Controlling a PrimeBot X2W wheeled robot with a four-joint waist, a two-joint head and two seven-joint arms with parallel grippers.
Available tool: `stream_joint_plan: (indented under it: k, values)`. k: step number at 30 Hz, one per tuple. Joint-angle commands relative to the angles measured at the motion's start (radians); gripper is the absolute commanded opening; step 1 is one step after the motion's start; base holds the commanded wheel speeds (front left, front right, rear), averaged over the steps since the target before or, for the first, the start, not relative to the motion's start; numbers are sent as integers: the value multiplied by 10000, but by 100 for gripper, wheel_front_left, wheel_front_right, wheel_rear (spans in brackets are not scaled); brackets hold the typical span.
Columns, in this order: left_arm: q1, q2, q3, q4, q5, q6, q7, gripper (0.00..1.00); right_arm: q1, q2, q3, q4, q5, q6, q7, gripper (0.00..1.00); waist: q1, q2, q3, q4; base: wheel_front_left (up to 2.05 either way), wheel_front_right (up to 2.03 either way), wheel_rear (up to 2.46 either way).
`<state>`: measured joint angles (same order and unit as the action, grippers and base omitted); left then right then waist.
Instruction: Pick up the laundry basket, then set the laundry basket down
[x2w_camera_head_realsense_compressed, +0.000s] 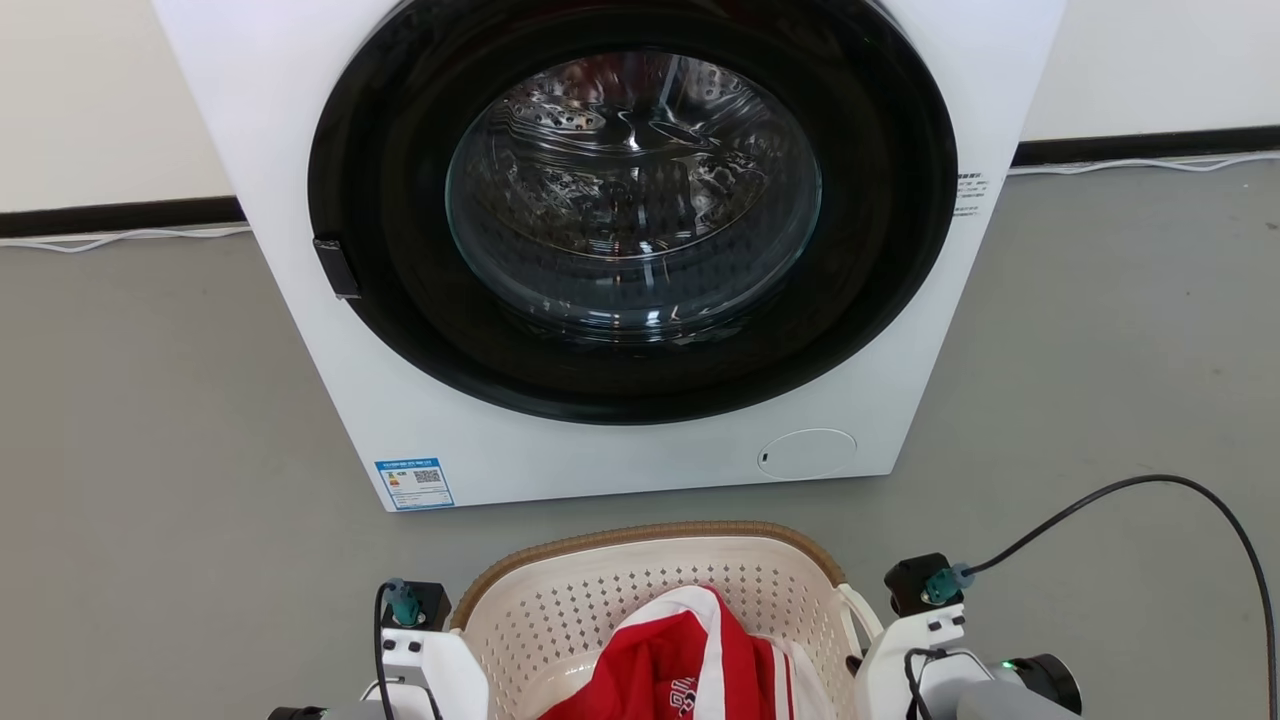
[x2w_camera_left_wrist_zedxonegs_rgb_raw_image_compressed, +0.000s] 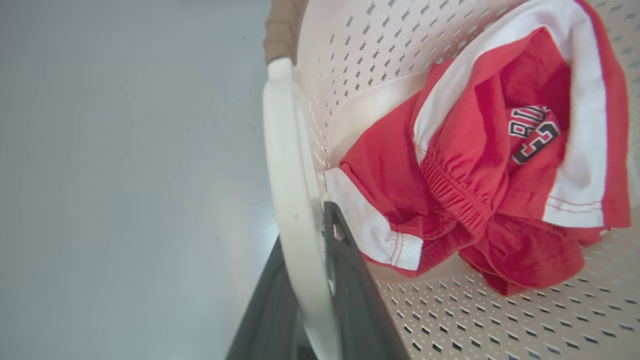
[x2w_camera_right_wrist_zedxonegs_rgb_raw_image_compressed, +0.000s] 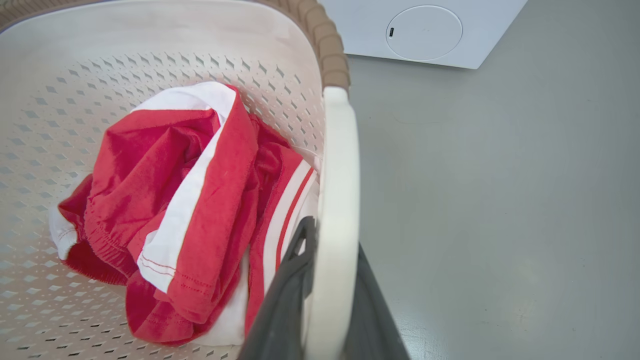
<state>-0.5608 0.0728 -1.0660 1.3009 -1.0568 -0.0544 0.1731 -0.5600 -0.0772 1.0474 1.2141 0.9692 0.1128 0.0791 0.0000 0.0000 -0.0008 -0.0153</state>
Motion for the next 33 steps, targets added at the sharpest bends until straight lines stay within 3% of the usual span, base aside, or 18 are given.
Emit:
stream_joint_plan:
  k: [1, 19, 33]
  values:
    - [-370, 144, 109, -102, -29, -55, -109, 0, -330, 264, 220, -221, -1, 179, -165, 0, 0, 0, -5, 4, 0, 0, 0]
    - [-539, 145, -1, -102, 39, 69, -375, 0, -482, 225, 569, -168, 292, 179, -495, 0, 0, 0, 136, 78, 0, 0, 0]
    - [-1582, -37, -120, -171, 287, 492, -1103, 0, -967, -17, 684, -189, 274, 179, -1956, 0, 0, 0, 1615, 186, 0, 0, 0]
